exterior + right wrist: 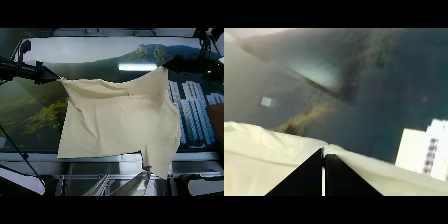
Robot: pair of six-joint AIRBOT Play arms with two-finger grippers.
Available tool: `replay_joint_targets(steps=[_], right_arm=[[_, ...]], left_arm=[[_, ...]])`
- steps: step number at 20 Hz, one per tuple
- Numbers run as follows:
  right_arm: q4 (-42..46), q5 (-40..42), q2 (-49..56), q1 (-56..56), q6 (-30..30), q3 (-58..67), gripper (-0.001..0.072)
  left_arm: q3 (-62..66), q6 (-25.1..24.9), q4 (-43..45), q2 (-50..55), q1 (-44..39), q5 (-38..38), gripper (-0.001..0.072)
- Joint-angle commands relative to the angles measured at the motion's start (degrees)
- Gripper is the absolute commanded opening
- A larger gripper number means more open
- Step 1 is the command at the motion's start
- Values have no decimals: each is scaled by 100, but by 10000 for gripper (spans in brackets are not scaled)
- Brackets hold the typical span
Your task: Fold the shirts.
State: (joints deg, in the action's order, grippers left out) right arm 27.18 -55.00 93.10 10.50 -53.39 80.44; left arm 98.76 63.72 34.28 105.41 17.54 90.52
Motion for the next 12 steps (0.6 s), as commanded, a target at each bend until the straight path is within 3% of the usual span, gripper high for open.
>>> replay_joint_targets(steps=[1,6,9,12], right_arm=[[-1001,463,1054,127,442,175,14],[-1952,-44,1191,664,866,826,14],[-1952,-341,1167,935,857,1196,13],[-1836,-734,1182,1049,841,1231,14]], left_arm=[[774,382,157,1224,186,-442,32],[2188,737,4,1606,212,-586,32],[2074,577,-861,1419,247,-1102,33],[1615,435,-966,1285,223,-1134,33]])
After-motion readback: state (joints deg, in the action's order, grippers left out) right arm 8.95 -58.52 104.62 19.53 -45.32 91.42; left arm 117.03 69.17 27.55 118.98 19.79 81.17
